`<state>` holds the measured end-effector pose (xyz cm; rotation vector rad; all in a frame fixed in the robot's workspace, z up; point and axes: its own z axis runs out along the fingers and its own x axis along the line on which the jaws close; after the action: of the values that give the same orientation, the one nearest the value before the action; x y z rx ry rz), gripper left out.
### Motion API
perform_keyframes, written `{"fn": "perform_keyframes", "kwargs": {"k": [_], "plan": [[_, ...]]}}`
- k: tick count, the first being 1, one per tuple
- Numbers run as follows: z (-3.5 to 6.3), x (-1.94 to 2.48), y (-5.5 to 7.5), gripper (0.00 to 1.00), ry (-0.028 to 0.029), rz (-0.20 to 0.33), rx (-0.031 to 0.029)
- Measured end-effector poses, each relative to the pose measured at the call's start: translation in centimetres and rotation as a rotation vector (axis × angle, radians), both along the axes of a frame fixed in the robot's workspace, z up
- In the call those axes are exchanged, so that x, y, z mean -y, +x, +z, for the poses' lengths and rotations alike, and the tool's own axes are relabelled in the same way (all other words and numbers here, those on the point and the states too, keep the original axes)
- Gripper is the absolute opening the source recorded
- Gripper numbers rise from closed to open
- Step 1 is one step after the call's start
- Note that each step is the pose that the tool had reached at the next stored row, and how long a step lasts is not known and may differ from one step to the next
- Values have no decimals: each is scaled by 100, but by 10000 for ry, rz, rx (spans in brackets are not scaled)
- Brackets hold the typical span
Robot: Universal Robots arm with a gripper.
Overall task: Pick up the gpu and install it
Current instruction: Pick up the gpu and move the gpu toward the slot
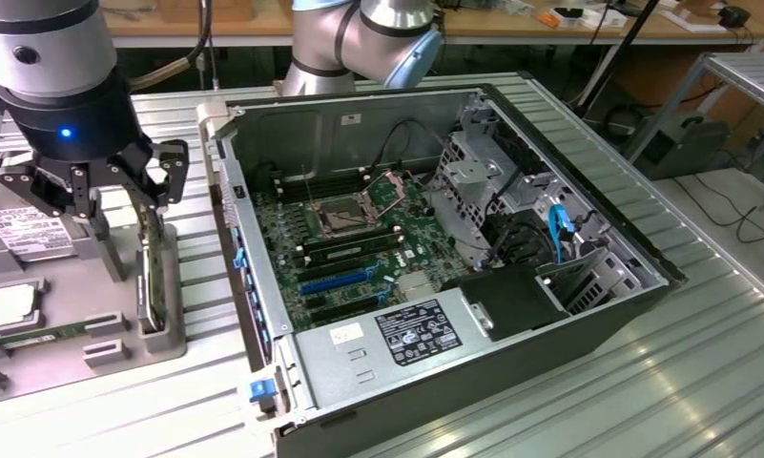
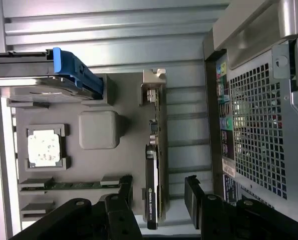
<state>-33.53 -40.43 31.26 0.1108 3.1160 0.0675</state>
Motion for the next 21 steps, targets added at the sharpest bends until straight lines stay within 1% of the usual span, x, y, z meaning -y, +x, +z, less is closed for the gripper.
{"fn": "perform_keyframes", "kwargs": {"k": [4, 9, 13, 17, 20, 21], "plan": [[-20, 0, 0, 54, 2, 0, 1], [-114, 1, 0, 54, 1, 1, 4], [-201, 20, 0, 54, 1, 1, 4], [-284, 28, 0, 54, 1, 0, 3], [-451, 35, 0, 54, 1, 0, 4], [-480, 35, 0, 54, 0, 0, 3]]}}
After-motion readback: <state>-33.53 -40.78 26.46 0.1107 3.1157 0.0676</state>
